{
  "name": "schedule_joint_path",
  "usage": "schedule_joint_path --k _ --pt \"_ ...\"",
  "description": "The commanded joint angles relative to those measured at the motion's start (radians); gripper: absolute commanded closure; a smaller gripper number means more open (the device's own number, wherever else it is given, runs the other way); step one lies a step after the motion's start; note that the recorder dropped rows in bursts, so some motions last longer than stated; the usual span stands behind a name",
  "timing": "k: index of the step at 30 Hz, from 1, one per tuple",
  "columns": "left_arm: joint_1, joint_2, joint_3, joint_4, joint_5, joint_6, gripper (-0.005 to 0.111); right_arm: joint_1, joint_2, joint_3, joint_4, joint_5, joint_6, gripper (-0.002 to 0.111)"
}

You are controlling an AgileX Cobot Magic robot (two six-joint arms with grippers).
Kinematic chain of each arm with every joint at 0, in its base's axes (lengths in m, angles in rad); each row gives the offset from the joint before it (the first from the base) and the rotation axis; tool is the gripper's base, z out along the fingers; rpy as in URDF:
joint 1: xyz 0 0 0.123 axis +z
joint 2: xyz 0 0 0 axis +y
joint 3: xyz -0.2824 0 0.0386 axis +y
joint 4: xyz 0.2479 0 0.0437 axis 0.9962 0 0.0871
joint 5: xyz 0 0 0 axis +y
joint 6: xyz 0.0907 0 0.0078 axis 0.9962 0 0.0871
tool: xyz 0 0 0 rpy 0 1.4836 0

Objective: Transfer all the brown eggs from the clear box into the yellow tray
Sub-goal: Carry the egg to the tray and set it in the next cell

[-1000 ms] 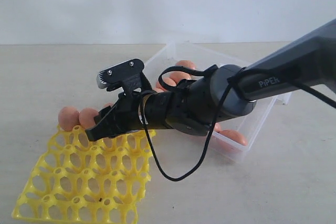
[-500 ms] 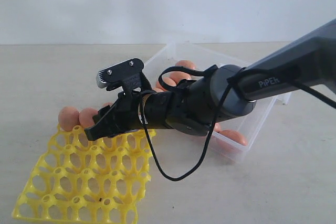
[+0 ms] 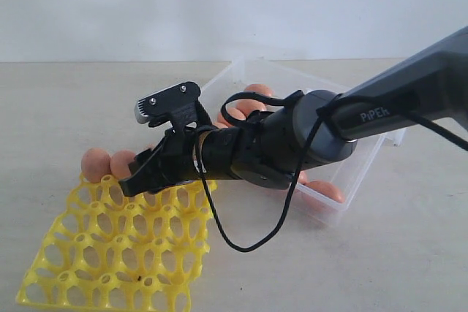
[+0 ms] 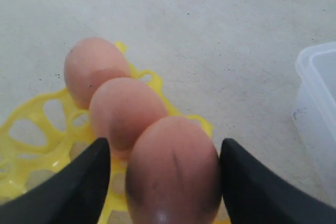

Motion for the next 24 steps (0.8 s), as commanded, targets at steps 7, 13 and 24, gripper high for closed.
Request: schedule_joint_path --k 7,13,24 --pt "-0.003 -0.002 0.003 0.001 -0.008 0.005 0.111 0.000 -0.033 -0.003 0.003 0.002 -0.013 0.047" --pt "-0.003 -0.002 0.003 0.001 -0.008 0.005 0.111 0.000 -0.085 -0.003 0.003 0.008 -0.024 0.047" --pt "-0.003 -0.002 0.003 0.001 -0.008 0.005 0.111 0.000 -0.183 -0.003 0.003 0.105 -0.018 0.070"
